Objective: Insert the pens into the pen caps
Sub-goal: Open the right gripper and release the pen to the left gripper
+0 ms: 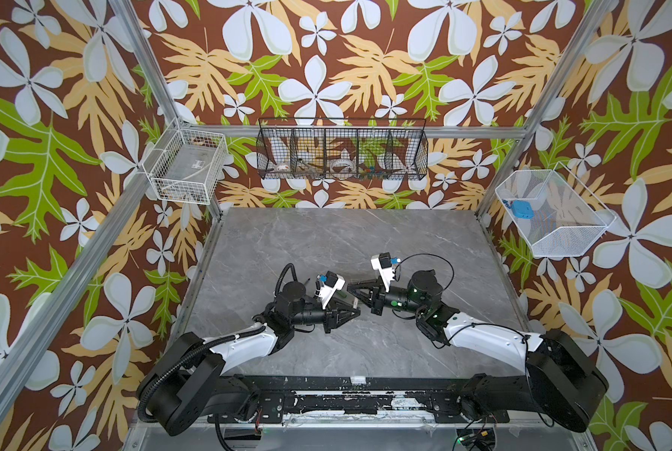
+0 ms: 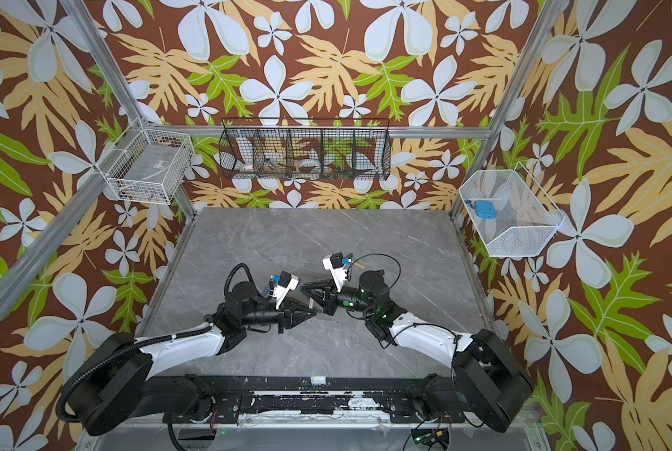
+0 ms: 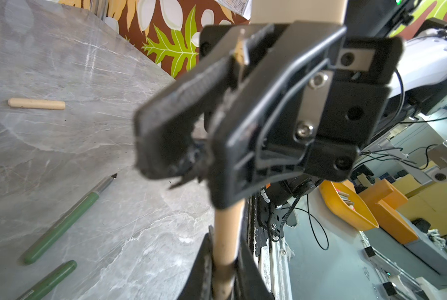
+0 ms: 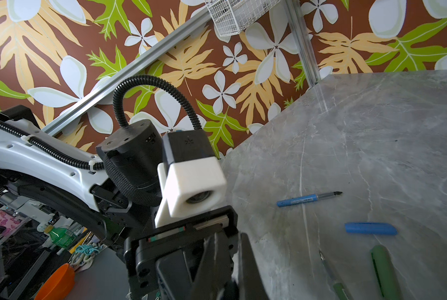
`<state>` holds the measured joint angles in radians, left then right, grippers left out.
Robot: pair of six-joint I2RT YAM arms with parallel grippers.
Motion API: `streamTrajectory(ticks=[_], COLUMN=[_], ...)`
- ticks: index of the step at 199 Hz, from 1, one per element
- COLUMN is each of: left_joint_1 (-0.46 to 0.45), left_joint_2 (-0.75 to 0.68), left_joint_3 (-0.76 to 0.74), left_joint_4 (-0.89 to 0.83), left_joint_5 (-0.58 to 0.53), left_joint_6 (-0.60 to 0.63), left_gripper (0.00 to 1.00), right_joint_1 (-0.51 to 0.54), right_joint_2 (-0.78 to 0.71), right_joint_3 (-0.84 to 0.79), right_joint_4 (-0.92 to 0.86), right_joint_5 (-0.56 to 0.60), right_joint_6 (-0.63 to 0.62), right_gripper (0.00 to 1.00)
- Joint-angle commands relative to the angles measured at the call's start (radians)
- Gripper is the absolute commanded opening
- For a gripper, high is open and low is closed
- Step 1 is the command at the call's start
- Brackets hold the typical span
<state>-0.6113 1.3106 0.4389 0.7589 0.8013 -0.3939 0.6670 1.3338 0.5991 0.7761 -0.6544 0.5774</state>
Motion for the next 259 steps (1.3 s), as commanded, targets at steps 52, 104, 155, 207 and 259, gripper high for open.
streamTrajectory(ticks=[52, 104, 155, 207, 259], left_joint_1=[0.001, 0.001, 0.001, 0.001, 0.001], left_joint_2=[0.004, 0.013, 0.024, 0.021, -0.010], left_joint_3=[0.017, 0.024, 0.031, 0.029, 0.038], left_joint_4=[-0.002, -0.016, -0.021, -0.023, -0.135], left_joint_5=[-0.005, -0.015, -0.012, -0.010, -0.147], left_joint_6=[0.001, 0.006, 0.006, 0.012, 0.074], left_gripper=[0.13, 0.18, 0.19, 0.01, 0.00], right_joint_1=[0.000, 0.000, 0.000, 0.000, 0.000], right_joint_2=[0.006, 0.016, 0.019, 0.020, -0.081], right_joint_3=[-0.016, -0.019, -0.018, -0.015, 0.110], right_joint_4=[0.062, 0.066, 0.071, 0.065, -0.342], right_joint_5=[-0.010, -0.008, -0.009, -0.005, 0.184], right_joint_6=[0.005, 0.004, 0.002, -0.005, -0.164], right_gripper=[0.00, 0.00, 0.00, 0.02, 0.39])
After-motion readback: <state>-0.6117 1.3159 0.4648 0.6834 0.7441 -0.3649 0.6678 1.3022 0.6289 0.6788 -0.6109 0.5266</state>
